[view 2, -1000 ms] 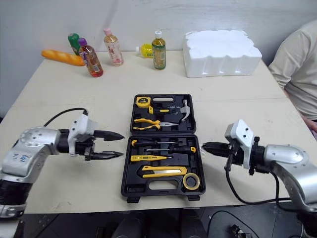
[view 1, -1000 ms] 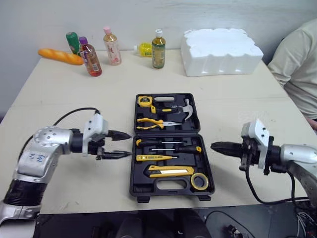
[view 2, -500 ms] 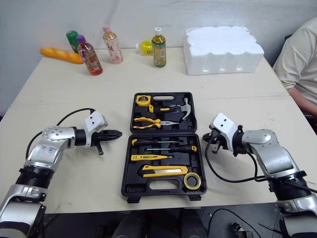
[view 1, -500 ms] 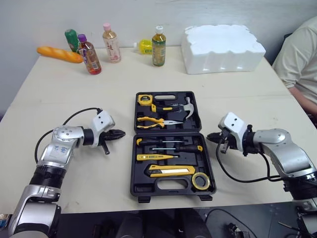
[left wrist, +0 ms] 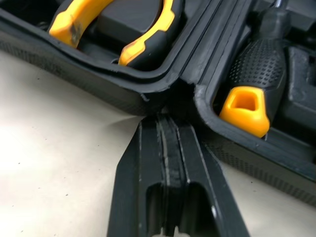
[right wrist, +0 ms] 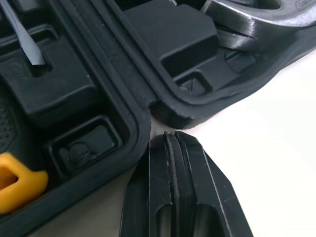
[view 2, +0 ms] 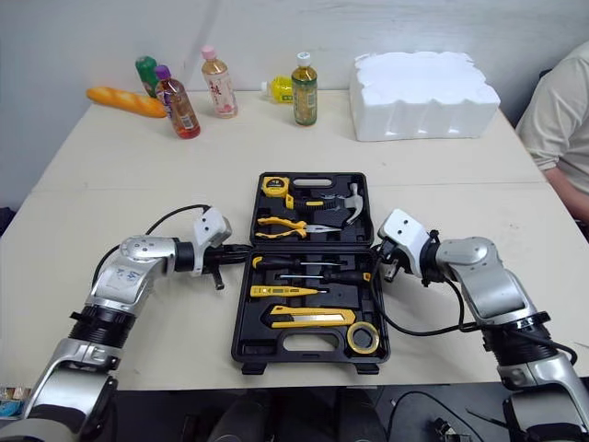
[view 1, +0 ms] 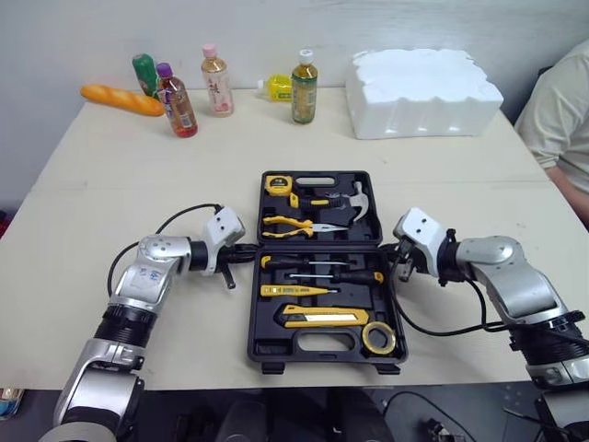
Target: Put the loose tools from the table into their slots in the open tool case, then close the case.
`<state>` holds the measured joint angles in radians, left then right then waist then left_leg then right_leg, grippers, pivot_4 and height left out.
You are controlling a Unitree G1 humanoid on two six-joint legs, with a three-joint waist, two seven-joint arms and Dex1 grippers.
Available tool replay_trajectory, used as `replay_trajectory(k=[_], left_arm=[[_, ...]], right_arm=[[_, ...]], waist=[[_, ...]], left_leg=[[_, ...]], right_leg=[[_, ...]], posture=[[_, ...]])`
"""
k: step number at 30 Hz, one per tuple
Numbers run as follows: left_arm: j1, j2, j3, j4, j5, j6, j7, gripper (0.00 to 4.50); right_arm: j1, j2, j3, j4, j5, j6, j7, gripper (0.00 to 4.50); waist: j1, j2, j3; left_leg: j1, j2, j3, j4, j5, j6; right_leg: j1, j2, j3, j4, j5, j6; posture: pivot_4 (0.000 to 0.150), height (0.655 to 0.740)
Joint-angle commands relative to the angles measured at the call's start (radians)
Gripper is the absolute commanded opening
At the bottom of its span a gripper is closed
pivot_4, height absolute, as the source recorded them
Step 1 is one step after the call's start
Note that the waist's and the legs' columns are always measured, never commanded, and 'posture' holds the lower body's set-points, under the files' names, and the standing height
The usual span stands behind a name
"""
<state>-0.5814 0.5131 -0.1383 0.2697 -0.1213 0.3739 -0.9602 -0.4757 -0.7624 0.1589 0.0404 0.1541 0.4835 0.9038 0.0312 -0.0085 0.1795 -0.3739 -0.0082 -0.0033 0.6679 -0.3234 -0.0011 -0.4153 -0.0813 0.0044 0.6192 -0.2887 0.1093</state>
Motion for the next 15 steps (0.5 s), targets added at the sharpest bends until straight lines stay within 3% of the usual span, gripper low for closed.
replay_trajectory(k=[1, 4, 10, 11, 12, 15], left_arm=[[-0.025, -0.048, -0.053, -0.009, 0.020, -0.042, 0.000, 0.06], [-0.012, -0.042, -0.048, -0.020, 0.028, -0.022, -0.001, 0.06], [0.030, 0.066, 0.018, -0.040, 0.026, 0.049, -0.005, 0.06], [0.033, 0.087, 0.034, -0.046, 0.015, 0.069, -0.012, 0.65], [0.035, 0.101, 0.043, -0.051, 0.007, 0.083, -0.016, 0.95], [0.034, 0.135, 0.079, -0.091, -0.043, 0.183, -0.022, 2.24]], right_arm=[[0.024, -0.008, -0.036, -0.040, 0.004, -0.022, 0.005, 0.00], [0.044, -0.004, -0.053, -0.035, -0.009, -0.025, -0.019, 0.00], [0.113, -0.087, -0.134, -0.090, -0.009, 0.013, -0.034, 0.00], [0.120, -0.096, -0.162, -0.110, 0.019, 0.048, -0.030, 0.00], [0.124, -0.100, -0.180, -0.125, 0.038, 0.074, -0.028, 0.00], [0.128, -0.109, -0.239, -0.180, 0.113, 0.175, -0.012, 0.96]], waist=[[0.002, 0.000, 0.000], [0.002, 0.000, 0.000], [-0.007, 0.000, 0.000], [-0.009, 0.000, 0.000], [-0.013, 0.000, 0.000], [-0.033, 0.000, 0.000]], left_leg=[[0.000, 0.000, 0.000, 0.000, 0.000, 0.000], [0.000, -0.001, 0.000, 0.001, 0.000, 0.001], [0.000, -0.001, 0.000, 0.000, 0.000, 0.001], [0.000, -0.001, 0.000, 0.000, 0.000, 0.001], [0.000, 0.000, 0.000, 0.000, 0.000, 0.001], [0.003, 0.002, 0.002, -0.002, -0.001, 0.002]], right_leg=[[0.001, 0.000, 0.000, -0.001, 0.000, 0.000], [0.002, -0.001, 0.000, -0.003, 0.001, 0.002], [0.002, -0.001, 0.000, -0.003, 0.001, 0.002], [0.002, -0.001, 0.000, -0.003, 0.001, 0.002], [0.002, 0.000, 0.000, -0.003, 0.001, 0.002], [0.002, 0.000, 0.002, -0.002, 0.001, 0.002]], posture=[[0.150, 0.7383], [0.150, 0.7383], [0.150, 0.7383], [0.150, 0.7383], [0.150, 0.7383], [0.150, 0.7383]])
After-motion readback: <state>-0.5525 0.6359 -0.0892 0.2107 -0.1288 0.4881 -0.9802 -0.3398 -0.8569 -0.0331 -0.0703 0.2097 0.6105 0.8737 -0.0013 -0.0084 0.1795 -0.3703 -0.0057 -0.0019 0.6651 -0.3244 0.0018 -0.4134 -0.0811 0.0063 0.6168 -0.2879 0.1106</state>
